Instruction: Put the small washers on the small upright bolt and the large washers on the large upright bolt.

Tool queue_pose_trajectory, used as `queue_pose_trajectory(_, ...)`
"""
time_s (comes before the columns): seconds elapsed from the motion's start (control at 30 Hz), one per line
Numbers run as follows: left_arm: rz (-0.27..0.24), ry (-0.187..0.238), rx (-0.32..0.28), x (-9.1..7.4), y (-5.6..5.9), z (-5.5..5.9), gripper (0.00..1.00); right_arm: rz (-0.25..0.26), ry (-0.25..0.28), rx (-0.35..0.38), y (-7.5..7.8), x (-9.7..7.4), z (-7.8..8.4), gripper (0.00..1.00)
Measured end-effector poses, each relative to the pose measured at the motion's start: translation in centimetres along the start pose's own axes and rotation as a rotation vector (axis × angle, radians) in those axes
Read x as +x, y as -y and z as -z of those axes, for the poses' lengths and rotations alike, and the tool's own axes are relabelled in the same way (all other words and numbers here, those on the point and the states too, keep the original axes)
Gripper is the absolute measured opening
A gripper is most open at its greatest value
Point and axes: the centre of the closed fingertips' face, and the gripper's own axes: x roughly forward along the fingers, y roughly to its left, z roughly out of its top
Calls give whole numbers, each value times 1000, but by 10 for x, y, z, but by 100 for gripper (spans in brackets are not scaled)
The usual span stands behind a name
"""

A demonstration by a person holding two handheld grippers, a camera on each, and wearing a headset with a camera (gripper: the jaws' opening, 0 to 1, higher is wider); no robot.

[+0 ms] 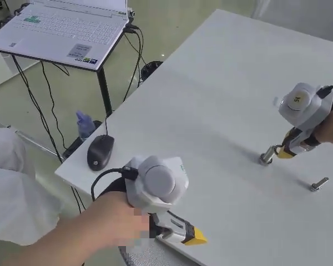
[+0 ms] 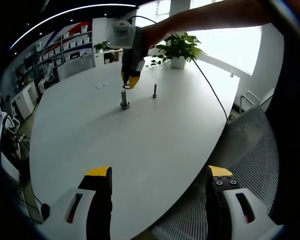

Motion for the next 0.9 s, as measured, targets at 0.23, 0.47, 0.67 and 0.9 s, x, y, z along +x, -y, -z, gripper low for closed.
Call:
queue_pose_trajectory(0.23,1,29,1,2,-2,-8,80,-3,-2,5,6,8,-4,22)
queue_pose_trajectory(0.47,2,36,-2,6,-2,-10,88,-7,-3,19,11,15,-2,22)
queue_pose_trajectory(0.67,17,48,3,7,2,-11,95,-19,2,30,11,20,-4,22)
queue_pose_trajectory(0.9,29,38,-3,10,5,-9,96,-25,-7,23,11,28,-5,22)
